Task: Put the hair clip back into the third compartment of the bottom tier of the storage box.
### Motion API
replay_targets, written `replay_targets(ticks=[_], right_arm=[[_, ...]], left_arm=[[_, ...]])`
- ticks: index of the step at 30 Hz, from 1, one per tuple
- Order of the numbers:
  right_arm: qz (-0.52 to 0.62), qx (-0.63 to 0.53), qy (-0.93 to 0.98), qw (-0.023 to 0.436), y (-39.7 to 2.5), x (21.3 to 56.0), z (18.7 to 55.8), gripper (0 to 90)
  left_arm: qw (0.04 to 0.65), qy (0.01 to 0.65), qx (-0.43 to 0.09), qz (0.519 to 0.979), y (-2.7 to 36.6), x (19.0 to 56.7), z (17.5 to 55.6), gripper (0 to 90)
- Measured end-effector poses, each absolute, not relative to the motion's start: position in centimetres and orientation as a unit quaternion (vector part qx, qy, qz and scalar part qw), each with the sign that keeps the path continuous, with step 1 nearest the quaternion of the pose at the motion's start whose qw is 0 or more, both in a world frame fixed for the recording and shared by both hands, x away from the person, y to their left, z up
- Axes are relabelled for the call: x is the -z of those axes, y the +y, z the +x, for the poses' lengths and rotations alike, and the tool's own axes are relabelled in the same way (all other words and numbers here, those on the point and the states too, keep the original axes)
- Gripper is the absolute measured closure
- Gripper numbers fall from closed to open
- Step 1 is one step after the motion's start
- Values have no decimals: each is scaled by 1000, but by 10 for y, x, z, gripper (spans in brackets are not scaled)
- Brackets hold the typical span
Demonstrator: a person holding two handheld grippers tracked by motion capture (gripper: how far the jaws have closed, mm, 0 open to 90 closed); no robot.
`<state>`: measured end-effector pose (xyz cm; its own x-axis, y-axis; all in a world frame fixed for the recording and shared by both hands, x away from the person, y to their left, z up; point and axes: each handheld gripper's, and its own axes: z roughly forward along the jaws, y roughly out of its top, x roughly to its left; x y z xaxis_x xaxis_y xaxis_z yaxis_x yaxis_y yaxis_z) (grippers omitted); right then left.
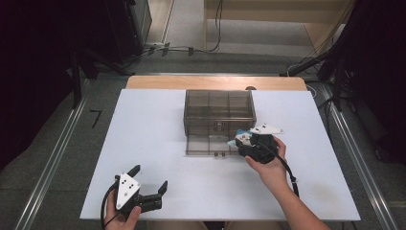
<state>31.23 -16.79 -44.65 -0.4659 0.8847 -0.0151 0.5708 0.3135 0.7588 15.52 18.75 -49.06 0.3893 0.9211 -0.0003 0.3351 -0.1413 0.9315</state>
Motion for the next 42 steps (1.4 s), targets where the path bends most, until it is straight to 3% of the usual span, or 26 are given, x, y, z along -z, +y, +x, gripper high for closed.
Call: replay_targets(ticks=[31,42], right_arm=[[485,-323,786,205,-154,467,325,322],[484,-316,789,209,-155,467,323,182]], left_arm=[[470,457,-306,691,188,492,156,0],[469,457,-304,692,188,492,156,0]])
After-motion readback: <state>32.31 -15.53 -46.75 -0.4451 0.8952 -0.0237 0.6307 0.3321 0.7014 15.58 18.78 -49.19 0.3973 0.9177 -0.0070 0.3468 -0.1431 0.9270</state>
